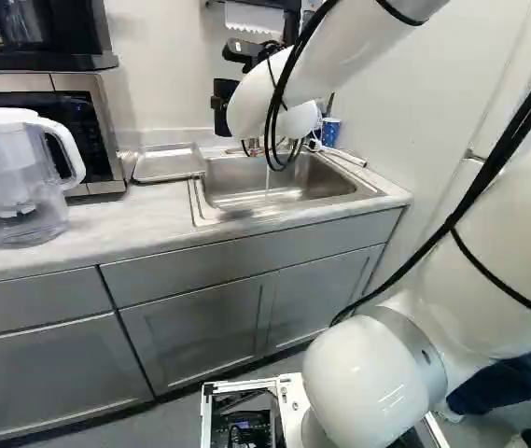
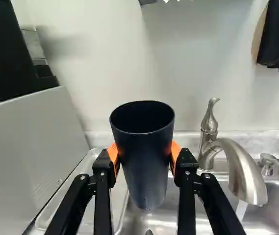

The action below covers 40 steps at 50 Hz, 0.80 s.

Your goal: Rinse the cup and place it in the tray

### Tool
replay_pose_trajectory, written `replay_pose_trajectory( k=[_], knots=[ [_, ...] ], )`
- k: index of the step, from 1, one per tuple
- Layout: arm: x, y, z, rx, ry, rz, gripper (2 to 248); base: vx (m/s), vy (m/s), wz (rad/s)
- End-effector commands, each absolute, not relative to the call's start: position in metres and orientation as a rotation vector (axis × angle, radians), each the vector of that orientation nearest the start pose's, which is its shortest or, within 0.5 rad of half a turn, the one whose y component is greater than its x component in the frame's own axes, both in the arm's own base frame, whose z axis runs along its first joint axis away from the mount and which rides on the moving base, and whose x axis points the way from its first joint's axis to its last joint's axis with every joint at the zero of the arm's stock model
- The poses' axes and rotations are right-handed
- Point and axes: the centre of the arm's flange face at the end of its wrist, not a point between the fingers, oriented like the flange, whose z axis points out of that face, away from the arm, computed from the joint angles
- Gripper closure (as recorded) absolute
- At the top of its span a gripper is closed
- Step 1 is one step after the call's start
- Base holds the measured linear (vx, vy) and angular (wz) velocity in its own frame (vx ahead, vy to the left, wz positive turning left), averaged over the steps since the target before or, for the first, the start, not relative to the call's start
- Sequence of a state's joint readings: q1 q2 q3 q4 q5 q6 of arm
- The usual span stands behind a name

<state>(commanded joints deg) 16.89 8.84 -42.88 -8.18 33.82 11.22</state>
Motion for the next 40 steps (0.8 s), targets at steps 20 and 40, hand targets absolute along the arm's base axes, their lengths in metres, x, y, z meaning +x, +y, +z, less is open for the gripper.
replay_pose_trajectory(
  k=[20,40],
  knots=[
    [0.449,0.161,0.597,-2.072,-0.339,-1.869,129,0.000,0.000,0.000],
    [0.475,0.194,0.597,-2.049,-0.397,-1.841,129,0.000,0.000,0.000]
  ],
)
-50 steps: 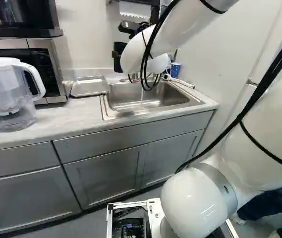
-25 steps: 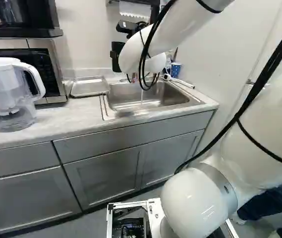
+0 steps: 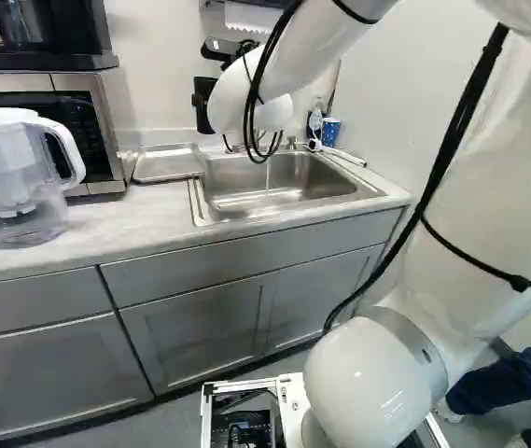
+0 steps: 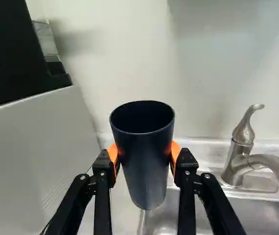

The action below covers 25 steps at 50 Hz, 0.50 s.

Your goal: Rinse the cup and place it in the tray

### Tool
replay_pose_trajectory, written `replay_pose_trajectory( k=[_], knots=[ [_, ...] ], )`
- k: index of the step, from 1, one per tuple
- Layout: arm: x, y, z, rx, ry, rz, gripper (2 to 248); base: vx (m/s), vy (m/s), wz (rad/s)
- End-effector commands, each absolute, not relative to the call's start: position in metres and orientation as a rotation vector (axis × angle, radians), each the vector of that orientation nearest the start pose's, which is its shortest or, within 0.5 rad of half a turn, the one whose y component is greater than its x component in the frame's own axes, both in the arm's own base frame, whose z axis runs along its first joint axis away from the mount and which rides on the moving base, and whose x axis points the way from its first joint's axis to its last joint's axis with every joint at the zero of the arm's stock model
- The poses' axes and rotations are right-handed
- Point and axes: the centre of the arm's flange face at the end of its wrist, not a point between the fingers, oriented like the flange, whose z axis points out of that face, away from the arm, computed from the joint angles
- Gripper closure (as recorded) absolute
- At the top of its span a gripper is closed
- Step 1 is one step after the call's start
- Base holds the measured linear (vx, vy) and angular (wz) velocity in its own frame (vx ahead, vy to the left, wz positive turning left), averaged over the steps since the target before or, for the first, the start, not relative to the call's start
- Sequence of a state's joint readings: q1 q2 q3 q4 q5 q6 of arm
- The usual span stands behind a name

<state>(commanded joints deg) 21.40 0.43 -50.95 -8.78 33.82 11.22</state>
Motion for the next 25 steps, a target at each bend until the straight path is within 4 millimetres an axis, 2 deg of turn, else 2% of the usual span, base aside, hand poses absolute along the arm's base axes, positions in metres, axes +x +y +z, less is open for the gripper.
replay_pose_trajectory(
  k=[10,25],
  knots=[
    [0.490,0.211,0.595,-2.040,-0.430,-1.829,129,0.000,0.000,0.000],
    [0.509,0.231,0.580,-2.053,-0.457,-1.793,129,0.000,0.000,0.000]
  ],
)
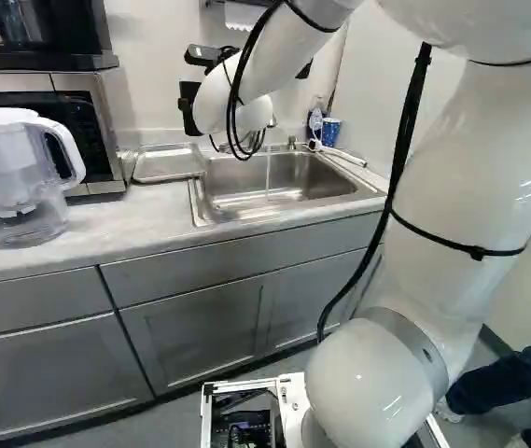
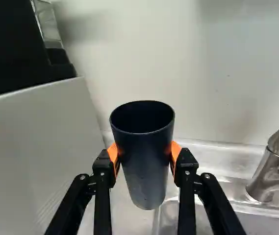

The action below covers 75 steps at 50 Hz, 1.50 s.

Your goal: Rinse the cup and place it in the tray

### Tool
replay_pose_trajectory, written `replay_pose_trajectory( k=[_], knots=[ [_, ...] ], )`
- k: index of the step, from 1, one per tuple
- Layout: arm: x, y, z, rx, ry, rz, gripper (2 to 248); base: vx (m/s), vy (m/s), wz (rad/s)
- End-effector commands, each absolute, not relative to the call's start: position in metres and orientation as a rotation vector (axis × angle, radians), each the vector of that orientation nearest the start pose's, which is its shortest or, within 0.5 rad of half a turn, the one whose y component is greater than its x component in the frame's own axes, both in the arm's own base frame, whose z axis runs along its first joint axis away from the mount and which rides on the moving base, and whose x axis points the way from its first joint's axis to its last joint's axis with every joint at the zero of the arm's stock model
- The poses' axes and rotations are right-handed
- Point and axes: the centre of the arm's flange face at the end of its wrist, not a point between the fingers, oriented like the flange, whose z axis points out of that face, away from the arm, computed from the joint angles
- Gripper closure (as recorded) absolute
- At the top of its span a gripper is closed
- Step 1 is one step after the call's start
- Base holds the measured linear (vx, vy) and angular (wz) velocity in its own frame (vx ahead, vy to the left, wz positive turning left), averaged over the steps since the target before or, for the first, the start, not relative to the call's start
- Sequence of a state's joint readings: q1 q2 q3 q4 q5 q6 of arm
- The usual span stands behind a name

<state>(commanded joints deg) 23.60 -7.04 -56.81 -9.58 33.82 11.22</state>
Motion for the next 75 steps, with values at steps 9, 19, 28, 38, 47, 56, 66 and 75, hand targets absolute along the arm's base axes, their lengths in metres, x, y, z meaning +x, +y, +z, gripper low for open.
replay_pose_trajectory(
  k=[9,19,28,38,47,56,66,75],
  knots=[
    [0.511,0.243,0.570,-2.055,-0.474,-1.772,129,0.000,0.000,0.000],
    [0.512,0.257,0.561,-2.037,-0.495,-1.758,129,0.000,0.000,0.000],
    [0.511,0.268,0.553,-2.016,-0.509,-1.752,129,0.000,0.000,0.000],
    [0.510,0.279,0.544,-1.994,-0.523,-1.747,129,0.000,0.000,0.000],
    [0.510,0.286,0.534,-1.999,-0.535,-1.729,129,0.000,0.000,0.000],
    [0.512,0.292,0.524,-2.011,-0.545,-1.708,129,0.000,0.000,0.000],
    [0.511,0.293,0.513,-2.025,-0.549,-1.693,129,0.000,0.000,0.000],
    [0.509,0.291,0.505,-2.034,-0.548,-1.683,129,0.000,0.000,0.000]
  ],
)
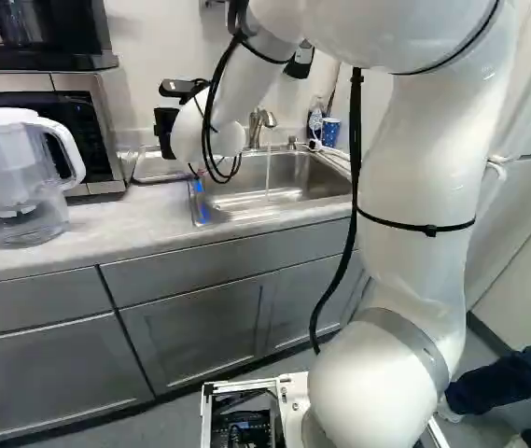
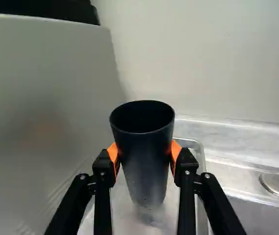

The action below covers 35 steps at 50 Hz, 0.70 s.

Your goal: Rinse the cup and place it in the tray

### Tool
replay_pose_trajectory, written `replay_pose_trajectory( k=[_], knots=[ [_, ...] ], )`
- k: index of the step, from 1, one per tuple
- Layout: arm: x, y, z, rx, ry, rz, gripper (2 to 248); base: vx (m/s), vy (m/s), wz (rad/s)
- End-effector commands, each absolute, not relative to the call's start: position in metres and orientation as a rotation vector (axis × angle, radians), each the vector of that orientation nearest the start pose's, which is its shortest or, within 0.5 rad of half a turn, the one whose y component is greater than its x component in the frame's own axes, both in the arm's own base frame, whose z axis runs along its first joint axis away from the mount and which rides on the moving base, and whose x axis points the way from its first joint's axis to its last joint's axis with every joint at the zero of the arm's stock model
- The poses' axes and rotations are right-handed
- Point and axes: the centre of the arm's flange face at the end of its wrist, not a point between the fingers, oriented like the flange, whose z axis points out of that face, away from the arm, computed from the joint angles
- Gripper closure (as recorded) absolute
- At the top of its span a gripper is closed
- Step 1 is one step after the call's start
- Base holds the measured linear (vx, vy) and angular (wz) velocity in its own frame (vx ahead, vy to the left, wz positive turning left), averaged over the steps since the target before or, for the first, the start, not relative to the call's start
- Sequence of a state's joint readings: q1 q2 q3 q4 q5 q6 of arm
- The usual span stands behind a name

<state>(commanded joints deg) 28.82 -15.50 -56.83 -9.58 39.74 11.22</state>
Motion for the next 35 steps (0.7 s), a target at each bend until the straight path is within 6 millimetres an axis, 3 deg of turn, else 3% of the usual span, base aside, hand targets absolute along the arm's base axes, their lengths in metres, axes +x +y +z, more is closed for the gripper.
replay_pose_trajectory(
  k=[35],
  knots=[
    [0.499,0.278,0.477,-2.001,-0.527,-1.706,129,0.000,0.000,0.000]
  ],
)
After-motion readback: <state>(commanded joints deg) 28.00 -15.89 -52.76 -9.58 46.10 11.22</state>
